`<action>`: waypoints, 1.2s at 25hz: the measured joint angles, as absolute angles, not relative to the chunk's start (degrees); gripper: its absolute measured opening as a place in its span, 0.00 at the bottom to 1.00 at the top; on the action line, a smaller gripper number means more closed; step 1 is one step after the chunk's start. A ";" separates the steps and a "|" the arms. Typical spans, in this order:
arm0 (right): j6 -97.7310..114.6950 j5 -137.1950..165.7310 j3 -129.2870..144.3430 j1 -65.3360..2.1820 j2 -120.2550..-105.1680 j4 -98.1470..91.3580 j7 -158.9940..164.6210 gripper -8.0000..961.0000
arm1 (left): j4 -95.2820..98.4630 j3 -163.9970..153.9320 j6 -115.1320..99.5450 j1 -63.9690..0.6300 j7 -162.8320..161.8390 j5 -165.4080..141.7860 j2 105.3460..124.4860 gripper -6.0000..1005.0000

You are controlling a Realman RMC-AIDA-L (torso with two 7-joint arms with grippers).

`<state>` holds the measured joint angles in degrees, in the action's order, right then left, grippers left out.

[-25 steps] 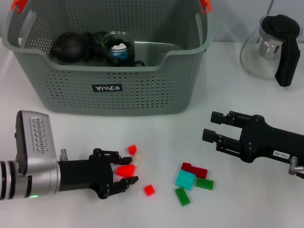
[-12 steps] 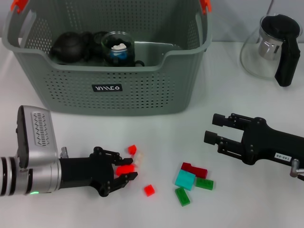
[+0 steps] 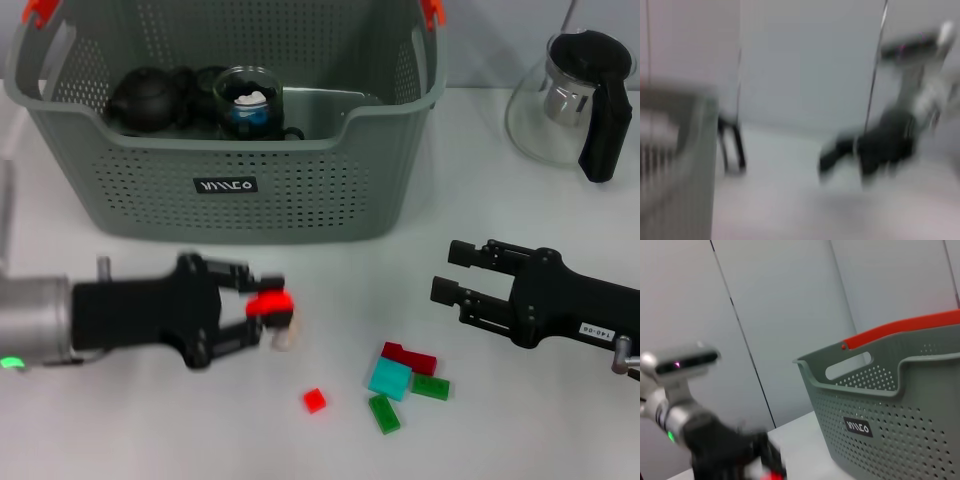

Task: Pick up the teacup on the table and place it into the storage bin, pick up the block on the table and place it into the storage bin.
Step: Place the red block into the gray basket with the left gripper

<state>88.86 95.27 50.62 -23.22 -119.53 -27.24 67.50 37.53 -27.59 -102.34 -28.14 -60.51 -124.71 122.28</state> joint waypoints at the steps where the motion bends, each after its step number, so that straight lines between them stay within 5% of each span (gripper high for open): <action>1: 88.86 95.27 50.69 -23.24 -119.53 -27.24 67.50 0.65 | 37.53 -26.45 -104.55 -28.68 -61.43 -123.30 121.84 0.31; 11: 88.91 95.27 50.96 -23.77 -119.53 -27.25 67.50 0.65 | 38.84 -22.26 -107.05 -38.39 -74.37 -103.80 118.90 0.32; 20: 89.04 95.27 50.98 -23.91 -119.53 -27.44 67.50 0.65 | 52.20 -42.16 -76.17 -44.89 -92.28 -109.82 116.73 0.32; 30: 88.87 95.27 50.95 -24.09 -119.55 -27.33 67.40 0.65 | 53.87 -56.87 -49.30 -47.25 -104.37 -138.48 120.50 0.32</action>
<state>88.87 95.27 50.95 -24.09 -119.55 -27.33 67.40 53.87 -56.87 -49.30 -47.25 -104.37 -138.48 120.50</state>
